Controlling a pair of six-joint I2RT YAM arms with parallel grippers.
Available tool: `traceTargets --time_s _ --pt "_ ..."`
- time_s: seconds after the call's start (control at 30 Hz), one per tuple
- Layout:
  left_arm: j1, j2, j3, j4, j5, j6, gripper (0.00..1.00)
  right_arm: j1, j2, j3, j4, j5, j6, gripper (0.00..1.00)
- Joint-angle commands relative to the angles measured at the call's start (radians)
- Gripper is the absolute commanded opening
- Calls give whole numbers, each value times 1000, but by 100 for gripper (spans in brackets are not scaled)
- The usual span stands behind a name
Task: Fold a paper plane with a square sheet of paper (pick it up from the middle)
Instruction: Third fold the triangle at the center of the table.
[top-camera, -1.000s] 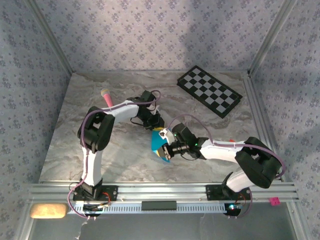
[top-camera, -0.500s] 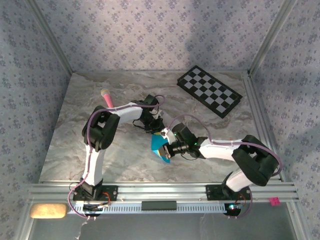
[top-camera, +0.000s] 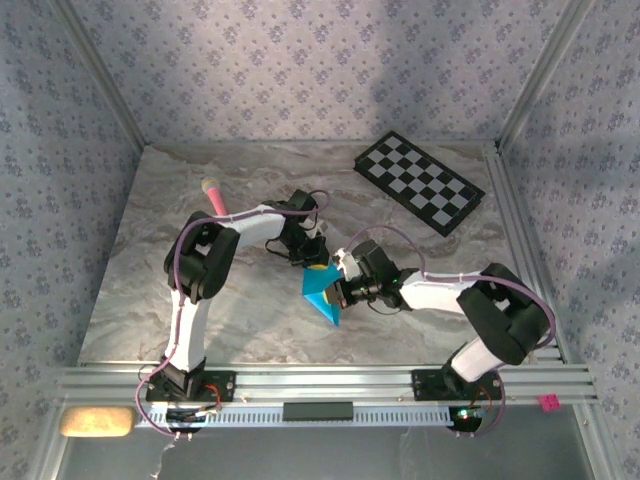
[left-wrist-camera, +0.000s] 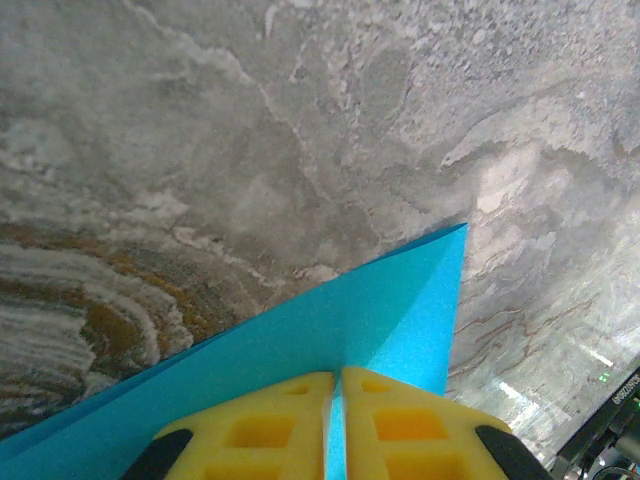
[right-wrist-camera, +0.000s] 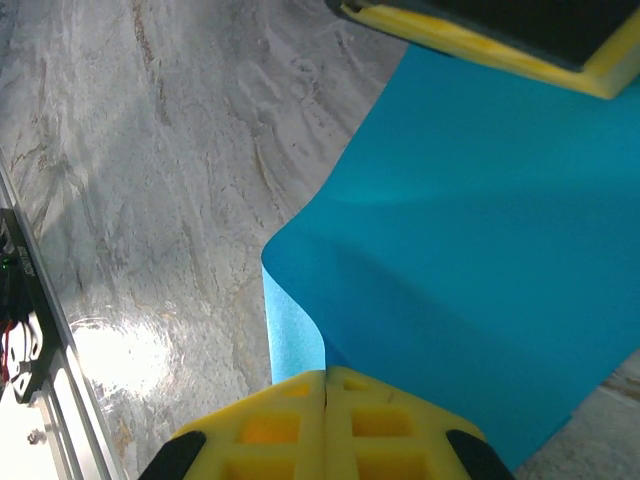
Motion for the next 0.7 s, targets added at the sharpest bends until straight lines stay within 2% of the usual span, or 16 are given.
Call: traceTargets --time_s 0.0,0.67 --pt "-2 23 -31 -26 -58 16 14 -7 6 9 -36 13 -10 1" --pt "-1 15 -37 -29 -59 13 14 -10 8 37 -121 113 -36 1"
